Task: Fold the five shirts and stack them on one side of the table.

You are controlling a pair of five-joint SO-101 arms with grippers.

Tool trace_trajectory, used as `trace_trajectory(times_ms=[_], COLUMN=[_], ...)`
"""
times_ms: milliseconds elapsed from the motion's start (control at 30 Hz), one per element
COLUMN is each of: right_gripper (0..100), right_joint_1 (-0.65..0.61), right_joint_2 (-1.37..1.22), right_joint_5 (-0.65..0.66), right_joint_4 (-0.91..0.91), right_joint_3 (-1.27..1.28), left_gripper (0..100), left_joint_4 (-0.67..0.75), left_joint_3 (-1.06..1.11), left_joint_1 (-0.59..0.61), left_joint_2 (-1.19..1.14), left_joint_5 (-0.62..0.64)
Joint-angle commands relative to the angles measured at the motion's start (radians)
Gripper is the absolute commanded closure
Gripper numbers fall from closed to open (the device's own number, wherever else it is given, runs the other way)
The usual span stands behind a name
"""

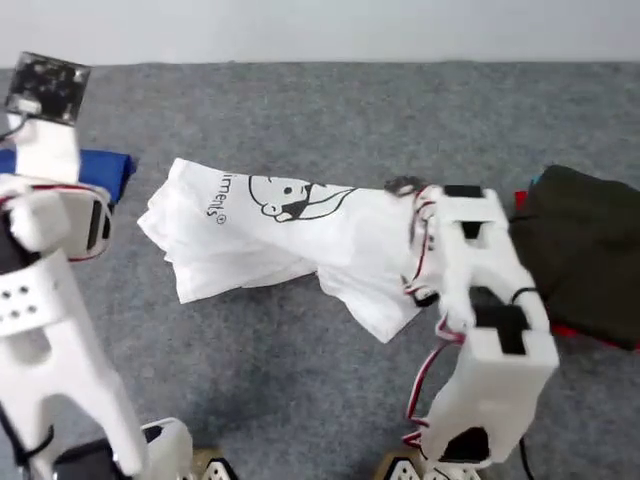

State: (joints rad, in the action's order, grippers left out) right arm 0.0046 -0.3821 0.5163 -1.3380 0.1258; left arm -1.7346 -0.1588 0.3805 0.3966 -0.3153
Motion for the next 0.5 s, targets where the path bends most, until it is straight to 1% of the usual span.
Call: trace_trajectory(times_ms=[0, 100, 200, 333, 467], right_gripper=[98.8, 98.8, 98.8, 98.8, 98.8], right_joint_1=[0.048, 0.027, -0.013, -0.059, -0.127], right_joint_2=[-0.001, 0.010, 0.035, 0.114, 0.225], right_joint_5=[0.009, 0.009, 0.006, 0.003, 0.002], right_joint_4=[-0.127, -0.305, -0.433, -0.461, -0.458], right_joint_3=[-0.172, -0.292, -0.362, -0.324, -0.175], left_gripper=[84, 84, 84, 84, 84], left_joint_4=[-0.020, -0.017, -0.005, -0.002, -0.002], left_joint_3=[0.062, 0.134, 0.180, 0.217, 0.217], left_joint_1=[0.015, 0.014, 0.014, 0.014, 0.014], left_joint_2=[0.087, 0.150, 0.192, 0.209, 0.207], left_joint_5=[-0.051, -0.068, -0.064, -0.063, -0.061])
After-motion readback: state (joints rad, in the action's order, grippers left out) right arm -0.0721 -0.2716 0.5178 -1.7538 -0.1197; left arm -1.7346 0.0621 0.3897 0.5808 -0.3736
